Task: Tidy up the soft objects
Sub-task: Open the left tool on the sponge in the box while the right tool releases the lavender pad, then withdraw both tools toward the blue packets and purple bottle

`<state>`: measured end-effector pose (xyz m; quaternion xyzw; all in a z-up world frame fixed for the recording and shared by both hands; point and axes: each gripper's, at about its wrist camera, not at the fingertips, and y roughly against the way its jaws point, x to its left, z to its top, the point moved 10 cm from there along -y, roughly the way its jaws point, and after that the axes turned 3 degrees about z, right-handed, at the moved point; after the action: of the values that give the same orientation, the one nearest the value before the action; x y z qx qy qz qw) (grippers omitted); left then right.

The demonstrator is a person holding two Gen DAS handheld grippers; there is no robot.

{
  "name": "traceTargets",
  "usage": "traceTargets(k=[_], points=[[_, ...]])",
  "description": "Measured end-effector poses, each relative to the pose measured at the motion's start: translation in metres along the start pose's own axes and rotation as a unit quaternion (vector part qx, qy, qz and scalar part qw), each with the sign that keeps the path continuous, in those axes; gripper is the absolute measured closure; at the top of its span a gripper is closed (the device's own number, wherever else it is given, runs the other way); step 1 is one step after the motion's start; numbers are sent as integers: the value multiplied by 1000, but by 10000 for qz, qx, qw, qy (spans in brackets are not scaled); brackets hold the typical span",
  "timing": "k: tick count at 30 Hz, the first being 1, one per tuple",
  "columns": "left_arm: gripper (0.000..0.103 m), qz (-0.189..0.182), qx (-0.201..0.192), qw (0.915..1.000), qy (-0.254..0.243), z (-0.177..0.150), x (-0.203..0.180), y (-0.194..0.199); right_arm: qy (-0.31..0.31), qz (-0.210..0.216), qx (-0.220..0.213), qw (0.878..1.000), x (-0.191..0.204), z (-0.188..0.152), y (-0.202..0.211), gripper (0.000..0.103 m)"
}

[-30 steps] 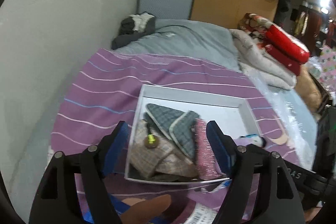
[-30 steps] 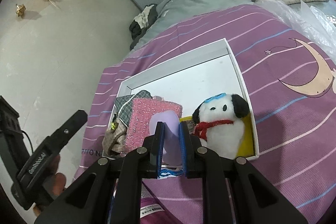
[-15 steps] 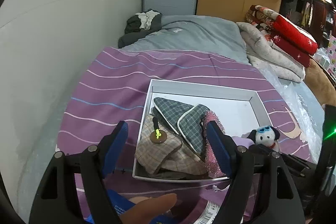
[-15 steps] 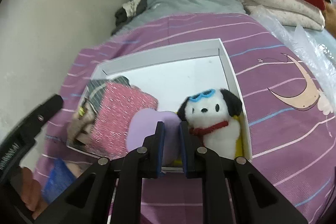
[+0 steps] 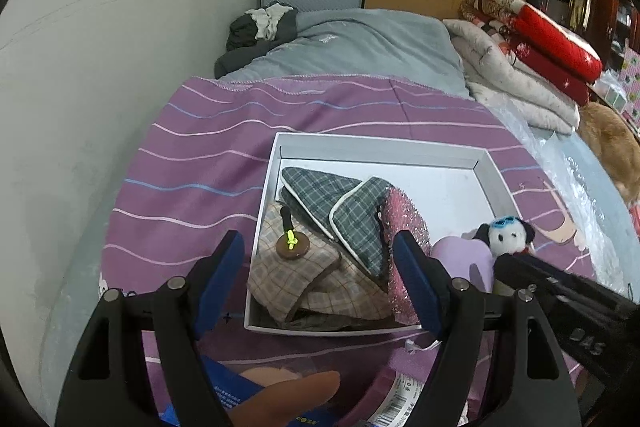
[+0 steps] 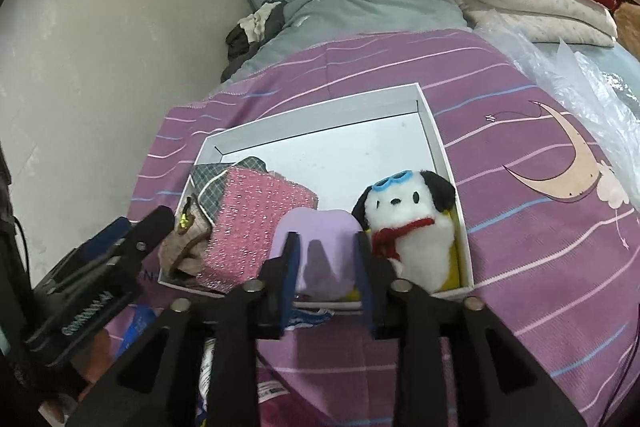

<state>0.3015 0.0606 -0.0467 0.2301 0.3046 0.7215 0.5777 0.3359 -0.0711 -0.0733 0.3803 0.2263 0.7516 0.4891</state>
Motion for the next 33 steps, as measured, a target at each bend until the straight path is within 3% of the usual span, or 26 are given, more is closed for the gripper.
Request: traceTargets(k=[7,13,21,33], points=[[26,14,46,9999,-94,-1,-3,2,-41,132,-5,9999,8,2,12,59],[26,-147,153,9998,-53,-3,-6,2,-16,102,48,9999,11,-2,17,57],[26,-429,572,9974,33,-13,-9,2,-133,-107,290,9994,1,-7,20,55],[26,-477,826,9953,-145,-21,-23,5,-243,-275,702,9969,-5,-21,22,50]])
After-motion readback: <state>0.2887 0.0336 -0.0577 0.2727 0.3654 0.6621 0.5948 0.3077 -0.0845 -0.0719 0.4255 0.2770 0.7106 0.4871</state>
